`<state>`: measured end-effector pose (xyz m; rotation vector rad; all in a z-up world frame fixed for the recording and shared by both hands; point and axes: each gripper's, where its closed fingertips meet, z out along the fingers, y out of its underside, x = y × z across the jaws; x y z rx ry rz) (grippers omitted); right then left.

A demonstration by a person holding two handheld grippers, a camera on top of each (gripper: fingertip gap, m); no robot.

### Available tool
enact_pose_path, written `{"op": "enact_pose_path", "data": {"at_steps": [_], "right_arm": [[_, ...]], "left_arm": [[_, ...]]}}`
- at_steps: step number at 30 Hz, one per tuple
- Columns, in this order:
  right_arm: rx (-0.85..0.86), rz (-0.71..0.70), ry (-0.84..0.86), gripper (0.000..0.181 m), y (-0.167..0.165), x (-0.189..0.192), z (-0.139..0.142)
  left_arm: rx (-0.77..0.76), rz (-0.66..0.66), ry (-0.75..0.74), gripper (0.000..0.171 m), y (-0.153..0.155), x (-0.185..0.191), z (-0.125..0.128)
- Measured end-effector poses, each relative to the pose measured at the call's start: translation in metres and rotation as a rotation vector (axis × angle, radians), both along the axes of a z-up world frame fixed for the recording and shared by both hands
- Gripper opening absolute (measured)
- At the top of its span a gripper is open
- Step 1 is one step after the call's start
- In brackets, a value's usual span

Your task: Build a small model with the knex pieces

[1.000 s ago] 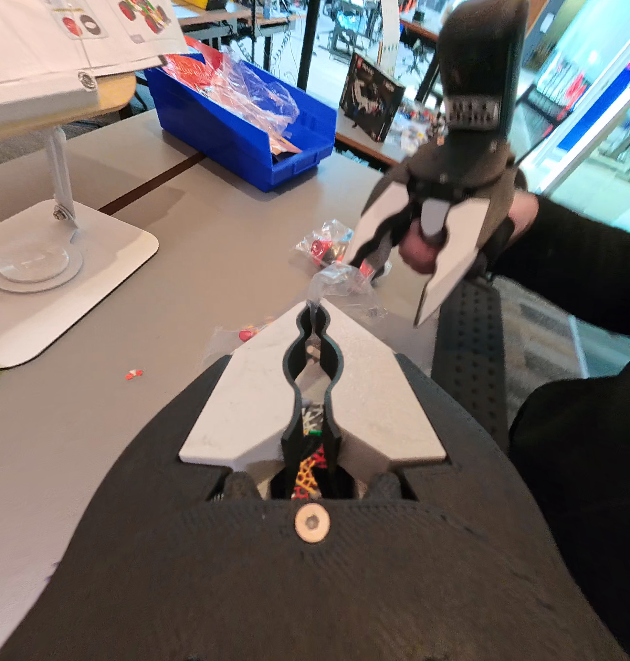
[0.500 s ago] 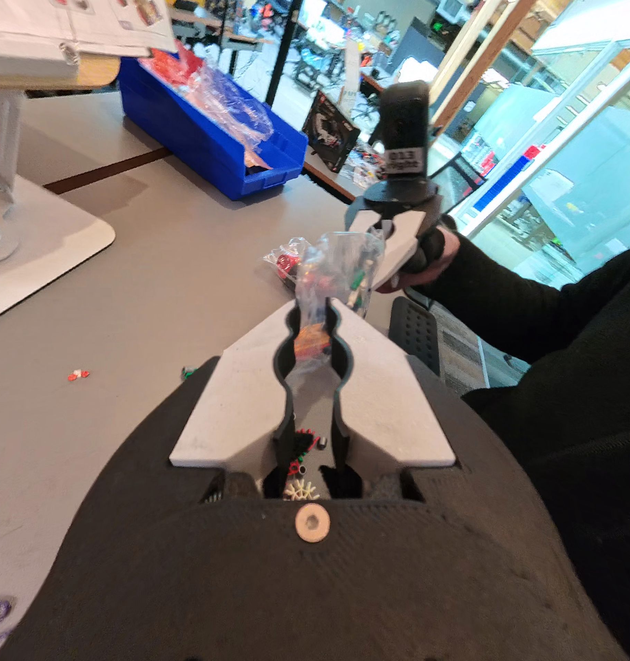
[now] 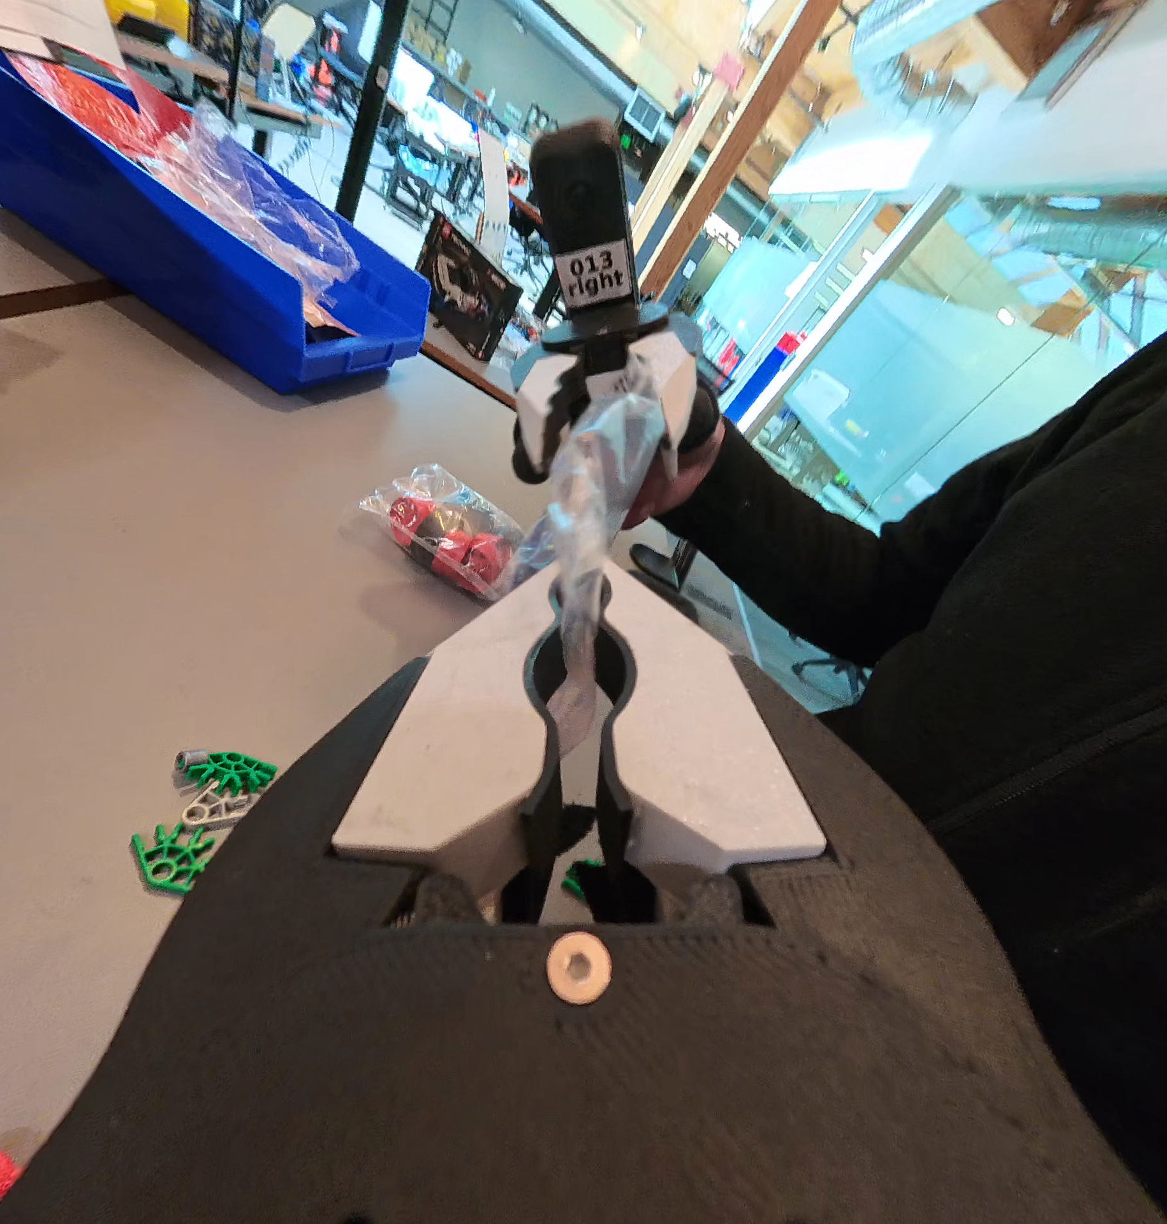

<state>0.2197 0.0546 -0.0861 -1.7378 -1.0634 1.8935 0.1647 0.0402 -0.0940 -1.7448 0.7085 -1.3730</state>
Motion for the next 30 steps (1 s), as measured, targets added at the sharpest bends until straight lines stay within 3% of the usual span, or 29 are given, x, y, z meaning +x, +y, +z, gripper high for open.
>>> {"op": "enact_pose_path", "data": {"at_steps": [1, 3, 10, 16, 19, 21, 22, 24, 27, 30], "right_arm": [[-0.010, -0.019, -0.004, 0.052, 0.002, 0.000, -0.002], [-0.013, -0.051, 0.025, 0.055, 0.004, -0.001, -0.002], [0.052, -0.120, 0.115, 0.006, 0.006, -0.009, 0.012], [-0.066, -0.197, 0.162, 0.003, 0.018, -0.011, 0.021], [-0.108, -0.228, 0.173, 0.003, 0.024, -0.008, 0.024], [-0.112, -0.238, 0.152, 0.002, 0.024, -0.009, 0.024], [-0.109, -0.233, 0.144, 0.003, 0.023, -0.011, 0.023], [-0.082, -0.247, 0.117, 0.002, 0.023, -0.014, 0.021], [-0.063, -0.303, 0.087, 0.002, 0.033, -0.014, 0.016], [-0.083, -0.348, 0.037, 0.002, 0.045, -0.013, -0.002]], "left_arm": [[-0.006, 0.013, -0.031, 0.000, 0.001, -0.002, 0.003], [-0.013, 0.033, -0.109, 0.000, 0.001, -0.007, 0.010], [-0.074, 0.030, -0.288, 0.000, 0.000, -0.014, 0.023], [-0.111, 0.027, -0.327, 0.005, -0.001, -0.021, 0.021], [-0.127, 0.012, -0.279, 0.018, -0.004, -0.024, 0.009], [-0.127, 0.025, -0.245, 0.012, -0.004, -0.024, 0.001], [-0.124, 0.028, -0.226, 0.000, -0.004, -0.025, -0.002], [-0.139, 0.079, -0.154, 0.000, 0.001, -0.029, -0.016], [-0.156, 0.180, -0.090, 0.019, 0.009, -0.050, -0.029], [-0.162, 0.240, -0.071, 0.020, 0.007, -0.074, -0.034]]}}
